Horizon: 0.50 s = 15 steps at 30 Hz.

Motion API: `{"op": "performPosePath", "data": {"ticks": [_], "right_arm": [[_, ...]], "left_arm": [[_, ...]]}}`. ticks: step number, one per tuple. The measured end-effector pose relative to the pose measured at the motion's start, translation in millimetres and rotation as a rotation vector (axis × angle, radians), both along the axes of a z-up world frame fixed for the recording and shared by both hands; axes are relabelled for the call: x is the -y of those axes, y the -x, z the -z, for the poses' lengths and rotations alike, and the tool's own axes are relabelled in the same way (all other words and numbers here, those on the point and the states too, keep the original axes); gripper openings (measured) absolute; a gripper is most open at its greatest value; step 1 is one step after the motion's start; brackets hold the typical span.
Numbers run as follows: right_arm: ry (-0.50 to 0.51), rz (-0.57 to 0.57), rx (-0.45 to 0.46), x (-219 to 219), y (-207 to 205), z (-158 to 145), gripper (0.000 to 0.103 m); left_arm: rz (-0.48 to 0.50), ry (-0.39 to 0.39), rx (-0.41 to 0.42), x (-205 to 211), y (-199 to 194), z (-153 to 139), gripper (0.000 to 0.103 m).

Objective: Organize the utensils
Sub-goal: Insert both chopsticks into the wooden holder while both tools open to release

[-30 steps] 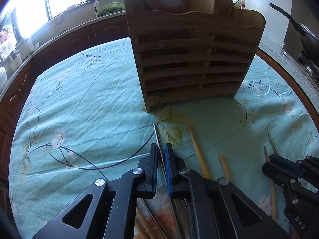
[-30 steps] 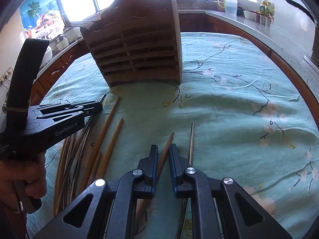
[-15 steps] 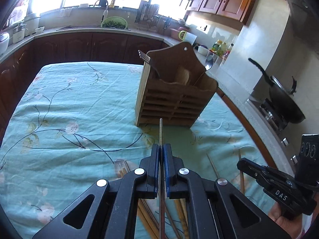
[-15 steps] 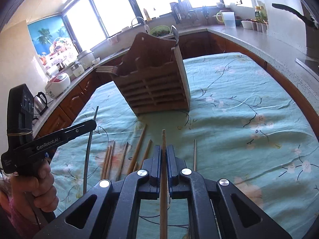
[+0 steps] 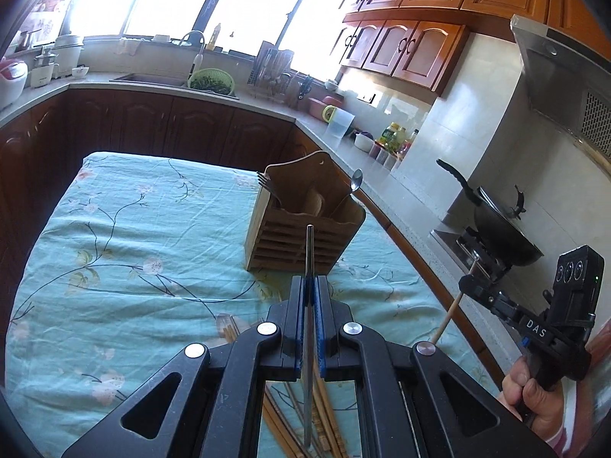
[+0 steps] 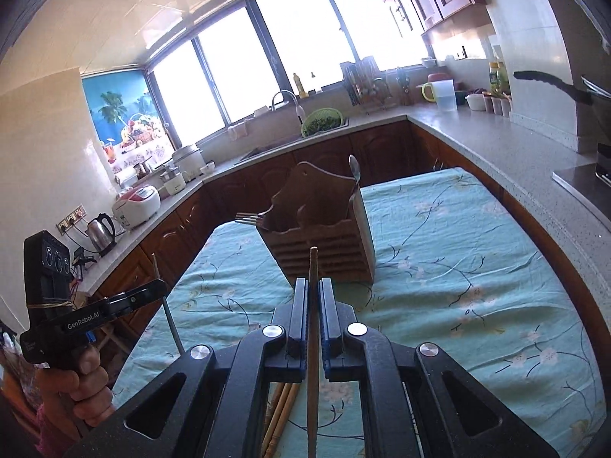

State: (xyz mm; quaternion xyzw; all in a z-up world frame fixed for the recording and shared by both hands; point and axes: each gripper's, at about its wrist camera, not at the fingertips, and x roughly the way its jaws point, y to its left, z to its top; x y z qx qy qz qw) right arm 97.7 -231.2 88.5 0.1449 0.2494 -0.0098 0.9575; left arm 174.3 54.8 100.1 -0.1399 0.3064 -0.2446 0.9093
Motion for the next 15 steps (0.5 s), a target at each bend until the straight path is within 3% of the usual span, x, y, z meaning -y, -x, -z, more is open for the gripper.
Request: {"op": "performPosePath", "data": {"ticks": [15], "right_arm": [[0.013, 0.021, 0.067, 11.0, -7.5, -18.0, 0.005]], "left_arm": [[-0.024, -0.010, 0.091, 3.6, 6.9, -18.7, 0.003]]}}
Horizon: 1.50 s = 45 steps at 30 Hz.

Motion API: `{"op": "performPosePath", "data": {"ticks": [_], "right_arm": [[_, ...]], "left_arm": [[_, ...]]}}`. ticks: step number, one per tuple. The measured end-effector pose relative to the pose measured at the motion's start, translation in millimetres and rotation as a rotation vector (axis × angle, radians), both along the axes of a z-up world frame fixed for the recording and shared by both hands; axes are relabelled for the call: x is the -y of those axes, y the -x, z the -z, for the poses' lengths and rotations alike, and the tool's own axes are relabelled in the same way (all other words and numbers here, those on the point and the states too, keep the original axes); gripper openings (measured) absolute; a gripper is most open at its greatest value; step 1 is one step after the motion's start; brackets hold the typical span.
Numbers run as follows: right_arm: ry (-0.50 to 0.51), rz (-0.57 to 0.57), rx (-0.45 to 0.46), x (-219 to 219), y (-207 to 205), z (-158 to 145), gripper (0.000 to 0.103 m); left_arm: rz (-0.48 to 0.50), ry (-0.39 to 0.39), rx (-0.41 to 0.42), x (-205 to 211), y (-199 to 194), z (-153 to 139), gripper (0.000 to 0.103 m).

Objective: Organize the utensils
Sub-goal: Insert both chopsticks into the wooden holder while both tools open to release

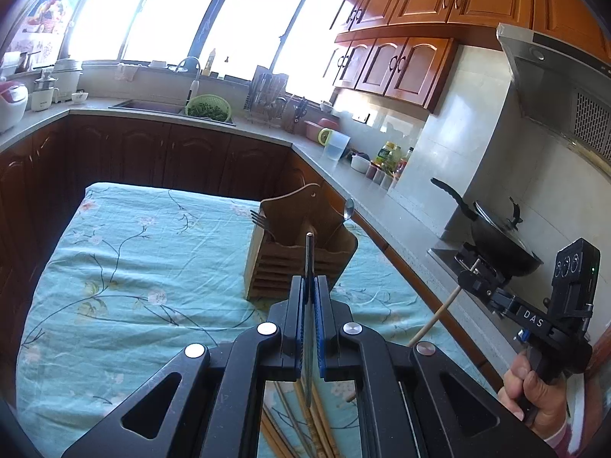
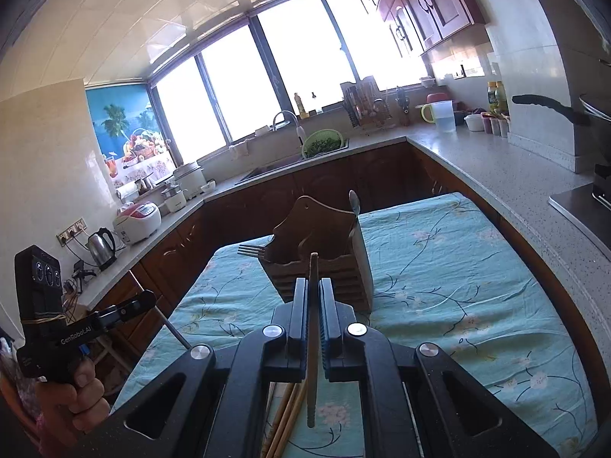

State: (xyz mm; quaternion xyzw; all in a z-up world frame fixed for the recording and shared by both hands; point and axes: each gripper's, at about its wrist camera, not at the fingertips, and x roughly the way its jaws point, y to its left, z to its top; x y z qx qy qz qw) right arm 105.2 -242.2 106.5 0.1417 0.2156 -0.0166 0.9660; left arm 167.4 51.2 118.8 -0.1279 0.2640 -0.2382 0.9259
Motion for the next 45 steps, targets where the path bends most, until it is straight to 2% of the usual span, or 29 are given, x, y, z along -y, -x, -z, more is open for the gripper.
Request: {"op": "performPosePath", "data": {"ticks": [5, 10, 13, 17, 21, 25, 32, 37, 45], "right_arm": [[0.019, 0.030, 0.061, 8.9, -15.0, -21.4, 0.005], [0.045, 0.073, 0.154, 20.0, -38.0, -55.2, 0.005], [0.056, 0.105, 0.208, 26.9, -56.5, -75.0, 0.005], [0.071, 0.140, 0.241, 33.4, -86.1, -87.8, 0.005], [0.080, 0.166, 0.229, 38.0, -114.0, -77.2, 0.005], [0.102, 0.176, 0.180, 39.1, -133.7, -48.6, 0.005], [0.096, 0.174, 0.101, 40.1, -149.6, -5.5, 0.005], [0.098, 0.156, 0.062, 35.9, -153.7, 11.0, 0.006], [0.089, 0.154, 0.052, 35.7, -154.8, 12.1, 0.006]], "left_arm": [[-0.011, -0.006, 0.063, 5.5, -15.7, -16.9, 0.003], [-0.030, 0.016, 0.155, 11.2, -40.0, -42.9, 0.003], [-0.051, 0.035, 0.216, 16.1, -60.0, -57.7, 0.003], [-0.089, 0.048, 0.242, 22.9, -96.8, -59.2, 0.003], [-0.138, 0.027, 0.236, 39.1, -130.3, -34.6, 0.003], [-0.153, 0.017, 0.209, 59.0, -160.1, -6.2, 0.003], [-0.161, -0.027, 0.153, 85.7, -189.4, 35.8, 0.003], [-0.151, -0.051, 0.105, 98.2, -206.6, 48.8, 0.003], [-0.147, -0.050, 0.097, 86.4, -212.6, 36.3, 0.004]]}}
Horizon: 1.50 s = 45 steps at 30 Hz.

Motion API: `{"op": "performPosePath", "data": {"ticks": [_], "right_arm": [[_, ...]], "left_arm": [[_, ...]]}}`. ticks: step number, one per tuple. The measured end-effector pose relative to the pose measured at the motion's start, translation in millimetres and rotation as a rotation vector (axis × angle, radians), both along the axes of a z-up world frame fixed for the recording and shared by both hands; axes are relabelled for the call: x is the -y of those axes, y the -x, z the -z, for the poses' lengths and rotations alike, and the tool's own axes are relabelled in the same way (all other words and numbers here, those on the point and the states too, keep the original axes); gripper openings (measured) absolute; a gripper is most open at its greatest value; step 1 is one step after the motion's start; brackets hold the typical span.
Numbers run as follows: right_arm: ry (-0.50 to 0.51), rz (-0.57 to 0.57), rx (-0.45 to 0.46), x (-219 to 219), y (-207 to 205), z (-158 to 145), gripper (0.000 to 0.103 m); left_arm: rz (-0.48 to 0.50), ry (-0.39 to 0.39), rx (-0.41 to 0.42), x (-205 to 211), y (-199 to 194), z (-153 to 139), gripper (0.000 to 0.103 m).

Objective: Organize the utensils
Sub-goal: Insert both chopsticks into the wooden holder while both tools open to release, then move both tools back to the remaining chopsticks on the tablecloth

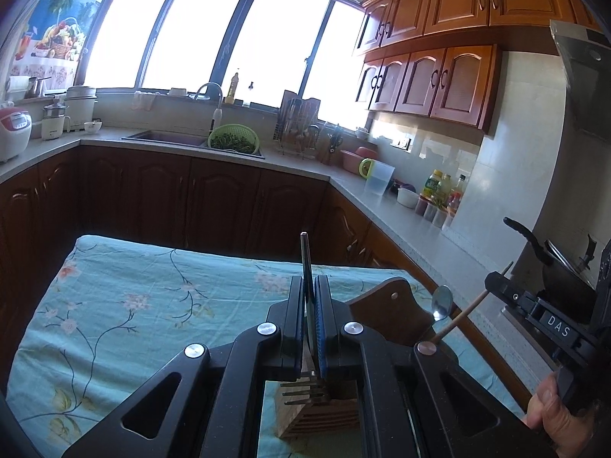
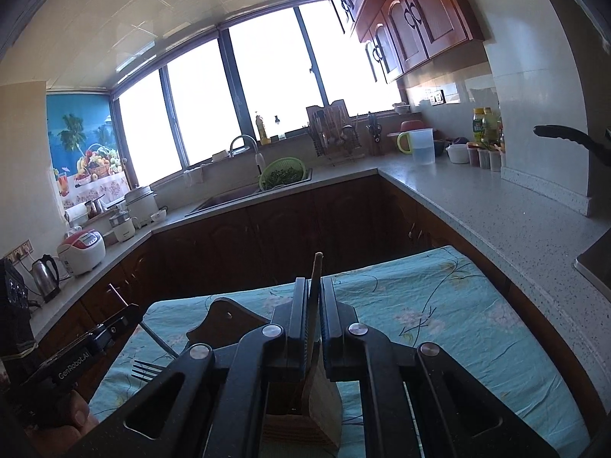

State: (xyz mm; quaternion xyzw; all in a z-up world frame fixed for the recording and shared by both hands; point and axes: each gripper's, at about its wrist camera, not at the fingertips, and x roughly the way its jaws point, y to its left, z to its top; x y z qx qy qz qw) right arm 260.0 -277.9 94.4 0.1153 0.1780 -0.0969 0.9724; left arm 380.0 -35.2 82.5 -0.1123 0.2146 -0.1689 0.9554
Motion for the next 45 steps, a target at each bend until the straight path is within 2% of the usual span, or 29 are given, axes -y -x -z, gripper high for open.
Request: {"op": "performPosePath", "data": {"ticks": [7, 8, 11, 12, 13, 14, 15, 17, 19, 21, 22, 24, 27, 36, 45], "right_arm": [[-0.013, -0.002, -0.013, 3.5, -0.5, -2.5, 0.008], [-0.023, -0.001, -0.013, 6.3, -0.9, -3.8, 0.011], [-0.048, 0.007, -0.011, 10.1, 2.9, -6.5, 0.016], [-0.055, 0.011, -0.006, 11.8, 5.2, -7.6, 0.024], [-0.066, 0.011, 0.002, 13.7, 8.2, -9.1, 0.030], [-0.077, 0.011, 0.012, 14.9, 11.6, -10.8, 0.045], [-0.085, 0.013, 0.023, 16.1, 16.3, -12.4, 0.055], [-0.104, 0.014, 0.042, 18.2, 26.2, -16.1, 0.062], [-0.129, 0.012, 0.064, 20.1, 39.2, -18.4, 0.070], [-0.140, 0.013, 0.086, 19.7, 53.1, -19.3, 0.086], [-0.144, 0.014, 0.095, 19.0, 61.0, -19.0, 0.089], [-0.155, 0.012, 0.103, 16.6, 75.7, -16.6, 0.096], [-0.170, 0.001, 0.084, 10.9, 94.9, -8.7, 0.098], [-0.178, -0.006, 0.015, -12.7, 146.8, 26.3, 0.098], [-0.173, -0.008, -0.096, -29.4, 182.8, 64.6, 0.098]], "left_arm": [[0.009, 0.010, -0.024, -17.3, 5.2, 1.1, 0.006], [0.013, 0.015, -0.031, -19.5, 7.1, 2.3, 0.009], [0.006, 0.019, -0.028, -24.0, 12.1, -1.6, 0.031], [0.002, 0.023, -0.025, -25.5, 14.0, -3.7, 0.044], [-0.001, 0.028, -0.018, -27.3, 17.3, -5.0, 0.051], [-0.005, 0.031, -0.017, -29.0, 20.0, -6.5, 0.054], [-0.005, 0.036, -0.016, -30.9, 23.2, -7.3, 0.058], [-0.010, 0.041, -0.015, -34.7, 31.2, -8.5, 0.064], [-0.026, 0.038, -0.016, -39.6, 42.6, -7.9, 0.075], [-0.033, 0.044, -0.015, -45.5, 56.6, -6.7, 0.079], [-0.042, 0.043, -0.020, -48.0, 63.8, -5.6, 0.083], [-0.052, 0.048, -0.030, -53.1, 80.3, -1.7, 0.084], [-0.057, 0.051, -0.047, -60.5, 104.2, 5.2, 0.087], [-0.073, 0.030, -0.117, -74.0, 173.0, 24.8, 0.088], [-0.097, 0.039, -0.204, -89.0, 215.6, 41.6, 0.088]]}}
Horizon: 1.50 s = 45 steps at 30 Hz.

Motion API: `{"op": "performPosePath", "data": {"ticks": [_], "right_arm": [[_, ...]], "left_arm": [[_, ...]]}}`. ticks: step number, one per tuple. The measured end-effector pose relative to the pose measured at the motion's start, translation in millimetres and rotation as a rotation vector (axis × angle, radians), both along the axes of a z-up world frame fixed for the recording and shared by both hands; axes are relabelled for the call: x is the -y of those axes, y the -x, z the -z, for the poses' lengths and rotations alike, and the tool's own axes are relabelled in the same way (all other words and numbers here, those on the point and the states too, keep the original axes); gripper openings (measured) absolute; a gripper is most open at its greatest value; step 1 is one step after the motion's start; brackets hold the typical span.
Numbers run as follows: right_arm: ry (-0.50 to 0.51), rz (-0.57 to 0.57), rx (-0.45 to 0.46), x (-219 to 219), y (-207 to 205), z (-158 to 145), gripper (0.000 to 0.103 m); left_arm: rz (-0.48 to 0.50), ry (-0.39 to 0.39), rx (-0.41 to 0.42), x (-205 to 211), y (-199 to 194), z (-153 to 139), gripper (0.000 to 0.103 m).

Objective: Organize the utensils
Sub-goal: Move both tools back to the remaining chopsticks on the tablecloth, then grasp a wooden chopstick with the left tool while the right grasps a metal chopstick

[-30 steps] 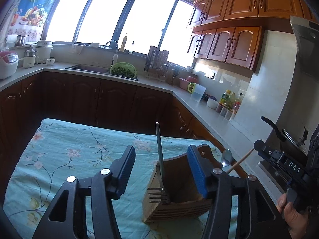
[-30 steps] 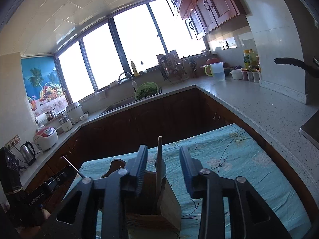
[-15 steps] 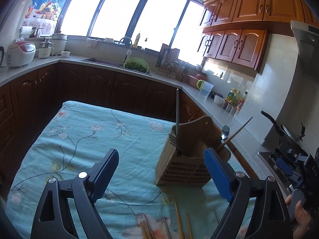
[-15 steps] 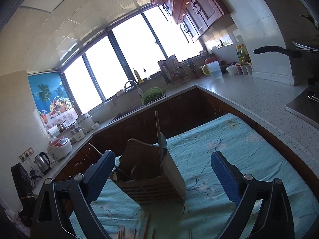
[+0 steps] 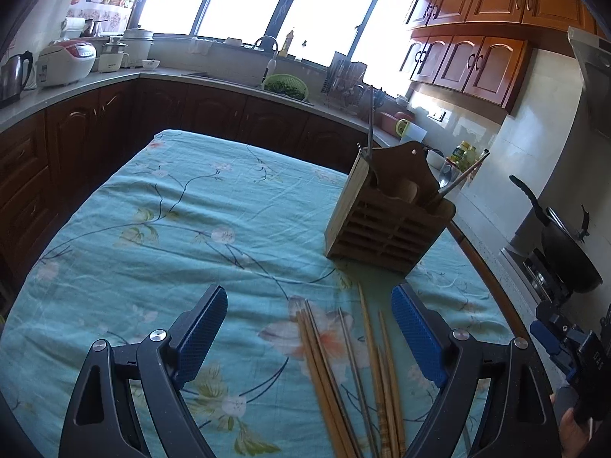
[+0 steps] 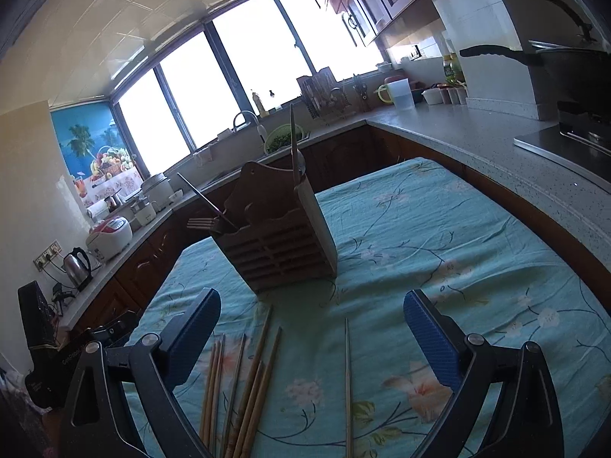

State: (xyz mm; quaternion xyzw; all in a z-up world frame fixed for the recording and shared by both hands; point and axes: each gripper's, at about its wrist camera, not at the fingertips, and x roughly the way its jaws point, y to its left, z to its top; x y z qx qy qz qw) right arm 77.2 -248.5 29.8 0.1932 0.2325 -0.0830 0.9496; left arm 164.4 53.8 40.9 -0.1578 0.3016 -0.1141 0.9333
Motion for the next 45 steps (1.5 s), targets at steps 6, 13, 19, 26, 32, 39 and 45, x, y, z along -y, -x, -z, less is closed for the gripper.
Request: {"op": "performPosePath", "data": {"ticks": [6, 13, 19, 26, 32, 39, 45], "right_arm": [[-0.022, 0.007, -0.055, 0.3, 11.8, 23.8, 0.098], [-0.018, -0.019, -0.106, -7.0, 10.2, 39.0, 0.098], [0.009, -0.032, -0.125, -12.3, 6.5, 43.2, 0.097], [0.037, -0.035, -0.165, -9.9, -2.9, 48.3, 0.084], [0.067, -0.046, -0.231, -6.6, -25.3, 52.8, 0.061], [0.078, -0.060, -0.266, -2.0, -47.7, 56.1, 0.048], [0.103, -0.074, -0.331, 3.8, -73.4, 64.9, 0.039]], "left_arm": [[-0.023, -0.015, -0.061, -8.1, 16.9, 13.4, 0.088], [-0.026, -0.062, -0.122, -10.8, 23.8, 19.9, 0.088], [-0.014, -0.088, -0.152, -7.3, 22.8, 18.0, 0.087], [-0.005, -0.121, -0.184, 5.1, 4.7, 25.9, 0.086], [0.013, -0.161, -0.189, 20.1, -20.3, 23.4, 0.083], [0.036, -0.228, -0.244, 36.9, -58.6, 37.0, 0.060], [0.046, -0.313, -0.269, 52.1, -78.6, 51.2, 0.050]]}}
